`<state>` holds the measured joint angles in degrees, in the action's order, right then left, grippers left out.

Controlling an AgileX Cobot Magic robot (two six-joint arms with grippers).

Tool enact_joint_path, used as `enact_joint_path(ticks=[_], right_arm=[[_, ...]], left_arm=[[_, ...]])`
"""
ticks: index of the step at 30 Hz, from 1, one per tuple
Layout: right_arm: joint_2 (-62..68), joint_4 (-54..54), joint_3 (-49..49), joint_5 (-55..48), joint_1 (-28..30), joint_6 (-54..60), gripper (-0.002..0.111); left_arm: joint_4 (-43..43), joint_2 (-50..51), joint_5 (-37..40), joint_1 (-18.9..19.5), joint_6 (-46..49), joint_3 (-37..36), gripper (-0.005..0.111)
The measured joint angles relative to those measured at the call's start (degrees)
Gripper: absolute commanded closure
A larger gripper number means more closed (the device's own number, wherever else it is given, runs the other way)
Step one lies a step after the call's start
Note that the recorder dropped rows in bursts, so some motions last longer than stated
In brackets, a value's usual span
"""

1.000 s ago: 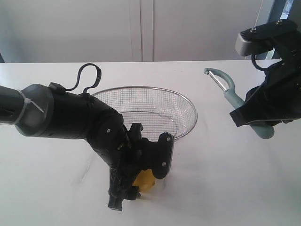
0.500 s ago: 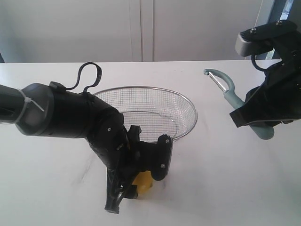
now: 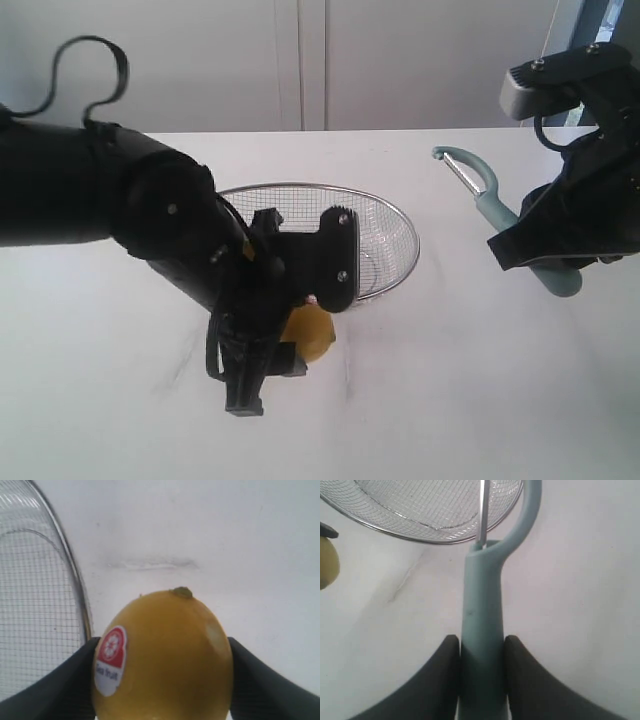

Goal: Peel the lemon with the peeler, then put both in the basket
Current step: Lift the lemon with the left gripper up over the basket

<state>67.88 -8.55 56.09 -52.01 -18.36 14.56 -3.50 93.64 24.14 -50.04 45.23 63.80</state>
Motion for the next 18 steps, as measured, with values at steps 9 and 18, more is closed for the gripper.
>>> enact_joint_path(ticks=[9, 18], right_arm=[[0.0, 0.0, 0.0, 0.1, 0.0, 0.0, 0.108], [0.0, 0.0, 0.0, 2.33, 0.0, 0.0, 0.108]], left_arm=[[-2.73, -11.43, -4.11, 3.53, -0.13, -3.59, 0.107], [-5.36, -19.75, -9.21, 8.53, 0.1, -9.09, 0.107]])
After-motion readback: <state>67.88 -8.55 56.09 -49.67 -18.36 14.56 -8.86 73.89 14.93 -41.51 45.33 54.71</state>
